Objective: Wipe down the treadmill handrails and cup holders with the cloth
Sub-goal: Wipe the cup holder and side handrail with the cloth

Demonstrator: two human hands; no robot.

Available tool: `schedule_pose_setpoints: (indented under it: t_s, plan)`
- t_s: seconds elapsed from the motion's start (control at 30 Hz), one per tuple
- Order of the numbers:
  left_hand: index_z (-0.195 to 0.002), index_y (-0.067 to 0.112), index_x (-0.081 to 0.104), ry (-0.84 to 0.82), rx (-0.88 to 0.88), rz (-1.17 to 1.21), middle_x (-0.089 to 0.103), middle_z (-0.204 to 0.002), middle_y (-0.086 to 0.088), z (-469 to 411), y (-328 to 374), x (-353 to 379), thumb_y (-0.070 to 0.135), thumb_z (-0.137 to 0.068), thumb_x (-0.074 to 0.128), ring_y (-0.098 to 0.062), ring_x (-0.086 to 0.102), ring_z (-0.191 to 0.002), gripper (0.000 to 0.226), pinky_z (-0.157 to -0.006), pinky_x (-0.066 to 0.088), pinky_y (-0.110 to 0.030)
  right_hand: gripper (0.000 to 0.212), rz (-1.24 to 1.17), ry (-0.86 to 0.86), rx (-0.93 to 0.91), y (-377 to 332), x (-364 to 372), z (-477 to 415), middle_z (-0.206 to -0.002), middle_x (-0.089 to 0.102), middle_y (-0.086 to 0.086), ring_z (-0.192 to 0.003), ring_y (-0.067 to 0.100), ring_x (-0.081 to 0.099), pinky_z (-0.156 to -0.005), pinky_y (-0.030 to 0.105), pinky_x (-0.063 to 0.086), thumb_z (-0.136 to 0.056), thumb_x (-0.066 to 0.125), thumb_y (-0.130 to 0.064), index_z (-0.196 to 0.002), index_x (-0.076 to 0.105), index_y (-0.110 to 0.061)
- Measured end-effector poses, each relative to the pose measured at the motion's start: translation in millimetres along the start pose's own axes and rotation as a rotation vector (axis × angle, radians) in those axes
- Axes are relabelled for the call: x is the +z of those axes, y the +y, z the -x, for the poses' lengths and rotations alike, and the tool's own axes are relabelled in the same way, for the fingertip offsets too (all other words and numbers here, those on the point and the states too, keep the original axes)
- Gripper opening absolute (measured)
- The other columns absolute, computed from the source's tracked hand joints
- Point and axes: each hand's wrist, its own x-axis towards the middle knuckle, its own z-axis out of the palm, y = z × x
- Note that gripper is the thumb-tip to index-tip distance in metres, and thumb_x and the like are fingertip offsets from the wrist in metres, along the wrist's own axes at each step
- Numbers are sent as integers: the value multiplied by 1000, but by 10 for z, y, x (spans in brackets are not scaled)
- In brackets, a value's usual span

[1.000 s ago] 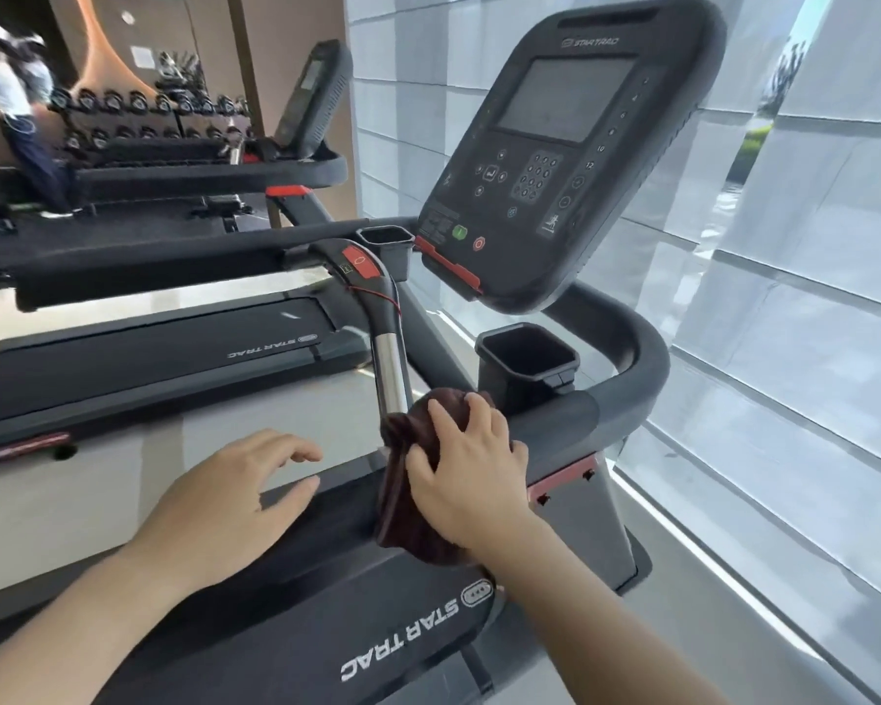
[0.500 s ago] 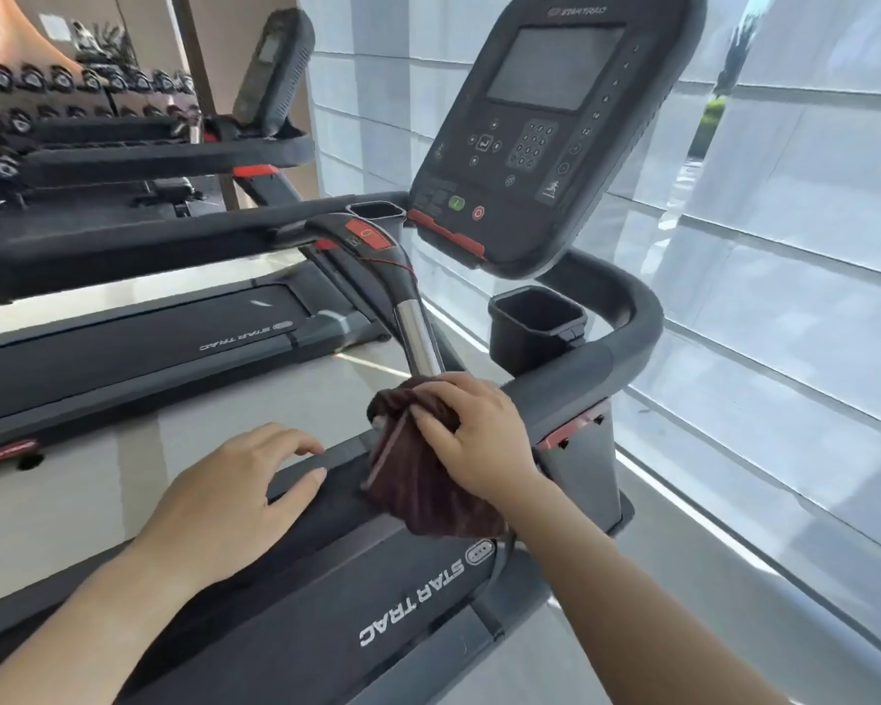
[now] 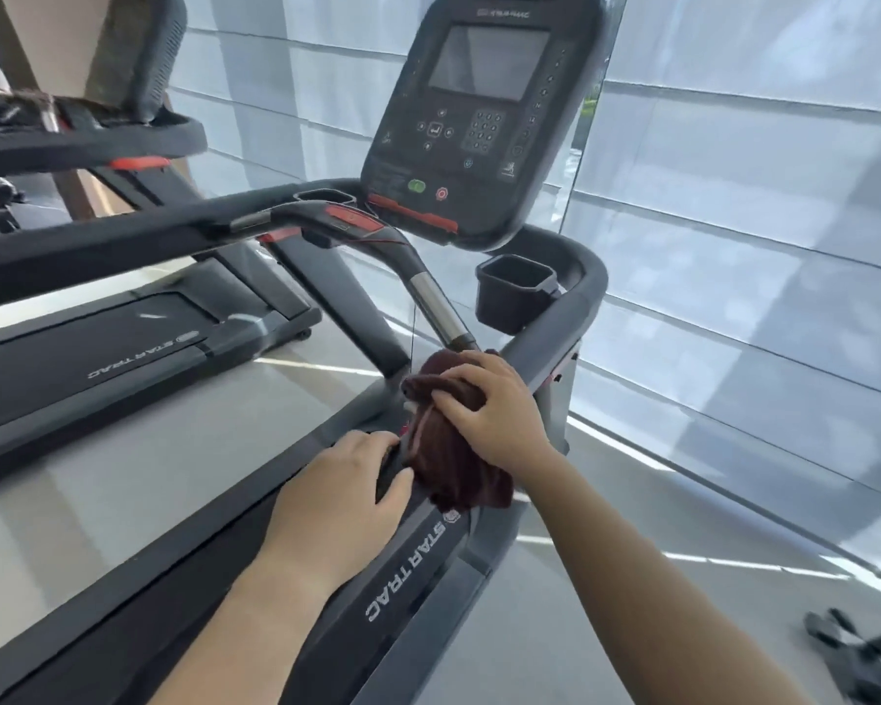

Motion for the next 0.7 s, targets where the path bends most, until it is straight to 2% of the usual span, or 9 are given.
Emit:
schedule_pose_setpoints:
  t_s: [0.1,0.17,0.23,0.3,0.4,0.47,0.53,0.6,0.7]
  plan:
    - [-133,36,34,-43,33,-8,48,-127,14,173,-80,-62,49,-89,38,-10,49,-111,46,-80,47,-27,17,-66,23,-28,-100,53,218,-120,56,-14,-117,8,48,-103,32,37,-85,63,-29,-101,68,-31]
    - [-136,33,30,-33,48,-19,45,-129,12,247,-120,-91,48,-90,36,-11,48,-112,49,-80,47,-26,21,-63,14,-53,-124,53,101,-119,59,-13,-114,9,51,-102,35,39,-84,63,-24,-104,68,-29]
    - [-135,30,33,-22,63,-24,46,-128,8,252,-127,-85,47,-90,38,-13,49,-111,48,-81,47,-27,27,-6,-12,-6,-153,46,-70,-122,58,-12,-114,10,52,-102,36,39,-82,62,-22,-106,67,-33]
    - [-132,29,37,-14,53,-2,49,-125,6,238,-131,-70,46,-89,41,-14,50,-110,46,-84,48,-29,26,37,-24,21,-184,54,-95,-122,57,-14,-114,11,51,-101,36,39,-82,62,-20,-100,69,-37]
    - [-127,31,41,-24,19,43,51,-123,8,245,-125,-79,45,-86,45,-14,52,-108,43,-85,48,-31,24,-20,19,-50,-231,95,177,-116,57,-16,-114,8,49,-102,31,35,-83,61,-16,-94,72,-35]
    - [-121,32,45,-15,17,53,53,-117,9,238,-104,-102,45,-85,47,-14,54,-104,38,-82,48,-29,21,-50,38,-80,-236,121,267,-114,56,-16,-114,8,47,-103,30,32,-84,61,-17,-96,72,-32]
    - [-119,32,46,-11,8,48,53,-114,10,225,-80,-115,44,-85,48,-15,55,-101,37,-80,47,-28,18,-35,22,-46,-183,130,84,-114,60,-12,-112,12,50,-102,36,36,-85,60,-21,-96,72,-29]
    - [-123,33,44,-17,-7,37,53,-118,10,228,-67,-121,46,-85,49,-14,54,-103,41,-82,46,-28,18,25,-35,21,-149,95,-141,-115,63,-10,-111,15,53,-98,42,40,-85,59,-24,-96,72,-27]
    - [-125,35,44,-6,-21,32,53,-120,12,240,-72,-115,47,-84,49,-10,54,-104,42,-84,46,-25,20,97,-71,46,-110,83,-183,-120,61,-9,-116,18,50,-100,42,37,-87,56,-29,-101,71,-28]
